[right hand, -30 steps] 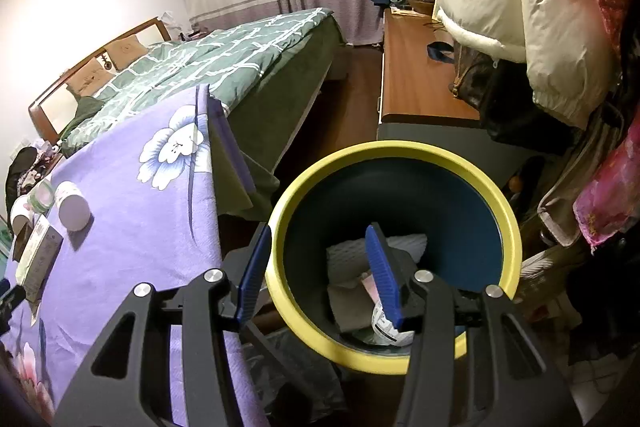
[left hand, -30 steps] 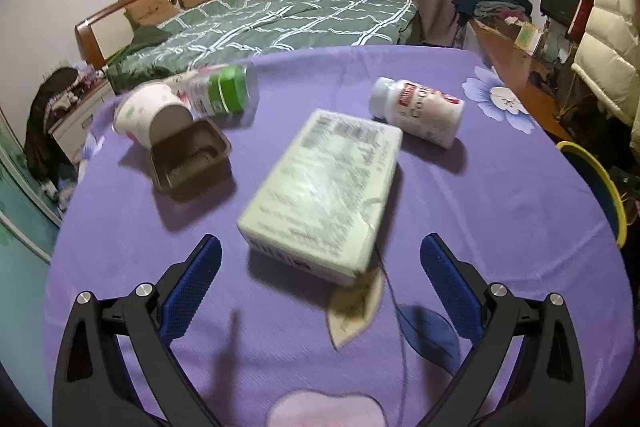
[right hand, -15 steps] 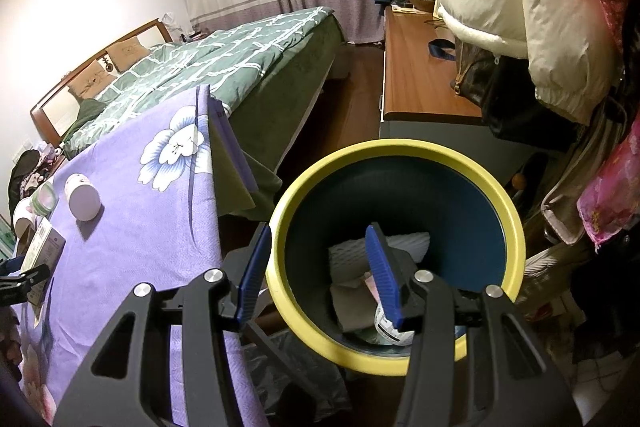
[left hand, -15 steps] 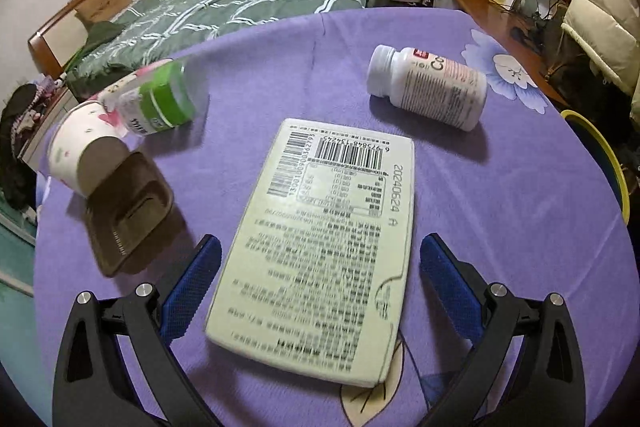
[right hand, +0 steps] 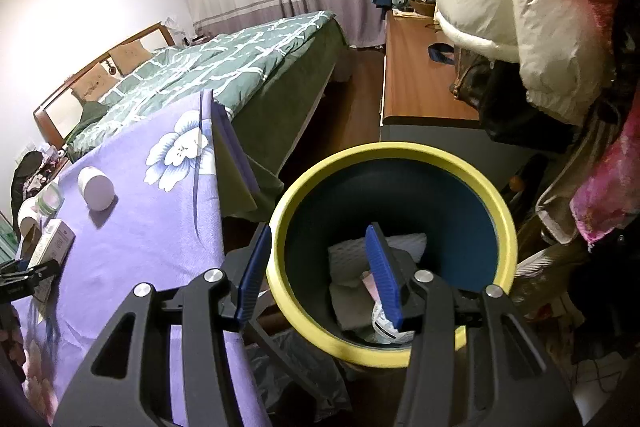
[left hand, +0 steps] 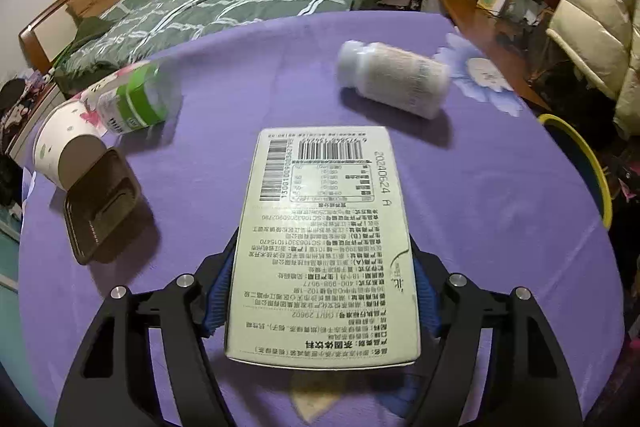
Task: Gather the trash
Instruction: 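Carry the white box over the yellow bin and open the left gripper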
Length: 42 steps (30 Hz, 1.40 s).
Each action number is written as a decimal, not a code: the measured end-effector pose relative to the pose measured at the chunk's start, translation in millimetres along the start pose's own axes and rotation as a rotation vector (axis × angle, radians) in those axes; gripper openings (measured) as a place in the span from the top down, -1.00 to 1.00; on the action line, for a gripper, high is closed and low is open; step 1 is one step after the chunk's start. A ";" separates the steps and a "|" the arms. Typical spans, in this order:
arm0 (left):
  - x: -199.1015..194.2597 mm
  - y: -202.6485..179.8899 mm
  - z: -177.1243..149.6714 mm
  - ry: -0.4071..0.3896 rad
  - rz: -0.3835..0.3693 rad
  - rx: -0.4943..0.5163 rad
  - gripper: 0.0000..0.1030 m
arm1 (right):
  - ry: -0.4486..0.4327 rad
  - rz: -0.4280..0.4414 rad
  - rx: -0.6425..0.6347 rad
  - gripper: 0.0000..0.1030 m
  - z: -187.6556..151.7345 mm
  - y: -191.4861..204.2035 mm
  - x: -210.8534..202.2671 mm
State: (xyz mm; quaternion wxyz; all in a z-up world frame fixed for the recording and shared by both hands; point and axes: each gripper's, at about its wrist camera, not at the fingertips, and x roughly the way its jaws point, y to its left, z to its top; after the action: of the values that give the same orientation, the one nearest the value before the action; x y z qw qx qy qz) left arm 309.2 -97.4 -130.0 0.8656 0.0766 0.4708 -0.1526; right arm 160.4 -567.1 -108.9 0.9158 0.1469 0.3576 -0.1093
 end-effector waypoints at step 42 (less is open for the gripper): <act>23.3 -370.3 80.9 -0.079 -0.328 0.332 -0.86 | -0.053 -0.054 0.130 -0.04 -34.4 -116.7 -81.1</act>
State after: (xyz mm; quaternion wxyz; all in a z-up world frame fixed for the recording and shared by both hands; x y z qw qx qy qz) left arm 260.6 -472.9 -101.3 0.8223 0.1345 0.4112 -0.3697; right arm 44.9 -656.3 -99.6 0.9102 0.1932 0.3291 -0.1610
